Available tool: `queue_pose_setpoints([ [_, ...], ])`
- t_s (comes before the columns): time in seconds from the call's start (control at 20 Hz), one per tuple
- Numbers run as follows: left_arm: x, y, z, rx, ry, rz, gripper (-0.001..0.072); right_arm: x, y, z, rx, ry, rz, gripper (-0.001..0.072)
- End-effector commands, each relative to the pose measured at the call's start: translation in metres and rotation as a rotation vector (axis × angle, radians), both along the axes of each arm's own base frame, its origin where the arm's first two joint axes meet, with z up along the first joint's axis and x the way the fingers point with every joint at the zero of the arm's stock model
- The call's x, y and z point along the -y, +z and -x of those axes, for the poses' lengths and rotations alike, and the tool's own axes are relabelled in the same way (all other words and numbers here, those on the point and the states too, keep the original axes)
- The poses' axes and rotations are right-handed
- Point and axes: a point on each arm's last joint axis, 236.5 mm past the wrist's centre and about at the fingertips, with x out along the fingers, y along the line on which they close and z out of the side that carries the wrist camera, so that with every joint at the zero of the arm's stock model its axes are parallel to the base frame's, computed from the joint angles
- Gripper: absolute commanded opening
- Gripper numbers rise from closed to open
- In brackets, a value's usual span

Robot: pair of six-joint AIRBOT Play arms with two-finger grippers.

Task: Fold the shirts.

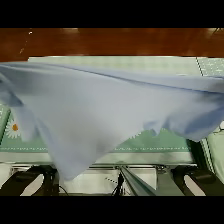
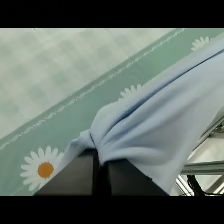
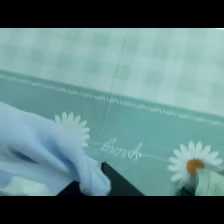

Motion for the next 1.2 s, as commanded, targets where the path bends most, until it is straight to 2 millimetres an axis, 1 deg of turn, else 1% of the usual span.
queue_pose_setpoints([
  [0.0, -0.001, -0.071, -0.025, -0.240, -0.017, -0.038, 0.0025, -0.001, -0.046, -0.034, -0.207, 0.038, 0.049, 0.0030],
  [0.1, 0.002, -0.120, -0.052, -0.349, -0.027, -0.036, 0.0026, -0.005, -0.080, -0.074, -0.297, 0.052, 0.055, 0.0030],
  [0.2, 0.006, -0.171, -0.080, -0.434, -0.024, -0.029, 0.0025, -0.011, -0.119, -0.119, -0.351, 0.067, 0.056, 0.0030],
  [0.25, 0.007, -0.198, -0.093, -0.481, -0.016, -0.026, 0.0025, -0.013, -0.143, -0.141, -0.377, 0.077, 0.060, 0.0031],
  [0.35, 0.008, -0.245, -0.120, -0.556, 0.023, -0.013, 0.0025, -0.016, -0.187, -0.174, -0.418, 0.099, 0.069, 0.0031],
  [0.4, 0.010, -0.265, -0.134, -0.584, 0.041, -0.006, 0.0026, -0.017, -0.209, -0.188, -0.434, 0.106, 0.072, 0.0031],
  [0.5, 0.016, -0.302, -0.158, -0.628, 0.077, 0.033, 0.0026, -0.019, -0.244, -0.208, -0.456, 0.110, 0.075, 0.0031],
  [0.6, 0.025, -0.331, -0.176, -0.669, 0.110, 0.084, 0.0026, -0.020, -0.268, -0.220, -0.469, 0.102, 0.073, 0.0031],
  [0.65, 0.030, -0.344, -0.181, -0.695, 0.122, 0.112, 0.0026, -0.020, -0.275, -0.224, -0.473, 0.099, 0.074, 0.0031],
  [0.7, 0.034, -0.354, -0.182, -0.731, 0.124, 0.136, 0.0033, -0.020, -0.280, -0.227, -0.473, 0.097, 0.073, 0.0031],
  [0.75, 0.038, -0.359, -0.176, -0.775, 0.101, 0.151, 0.0178, -0.020, -0.282, -0.228, -0.473, 0.096, 0.073, 0.0031],
  [0.8, 0.036, -0.361, -0.168, -0.814, 0.065, 0.143, 0.0453, -0.020, -0.283, -0.229, -0.468, 0.097, 0.074, 0.0031],
  [0.85, 0.027, -0.357, -0.159, -0.857, 0.044, 0.128, 0.0611, -0.019, -0.283, -0.229, -0.467, 0.097, 0.075, 0.0031],
  [0.9, 0.014, -0.348, -0.153, -0.887, 0.043, 0.129, 0.0607, -0.018, -0.283, -0.227, -0.475, 0.105, 0.082, 0.0031],
  [1.0, -0.020, -0.319, -0.149, -0.922, 0.137, 0.174, 0.0602, -0.017, -0.284, -0.220, -0.500, 0.128, 0.095, 0.0031],
  [1.05, -0.039, -0.303, -0.148, -0.897, 0.206, 0.202, 0.0601, -0.016, -0.284, -0.219, -0.504, 0.128, 0.098, 0.0031],
  [1.1, -0.053, -0.292, -0.143, -0.862, 0.264, 0.224, 0.0601, -0.016, -0.284, -0.218, -0.507, 0.129, 0.098, 0.0031],
  [1.15, -0.063, -0.285, -0.130, -0.830, 0.318, 0.244, 0.0601, -0.016, -0.284, -0.219, -0.506, 0.128, 0.098, 0.0031],
])
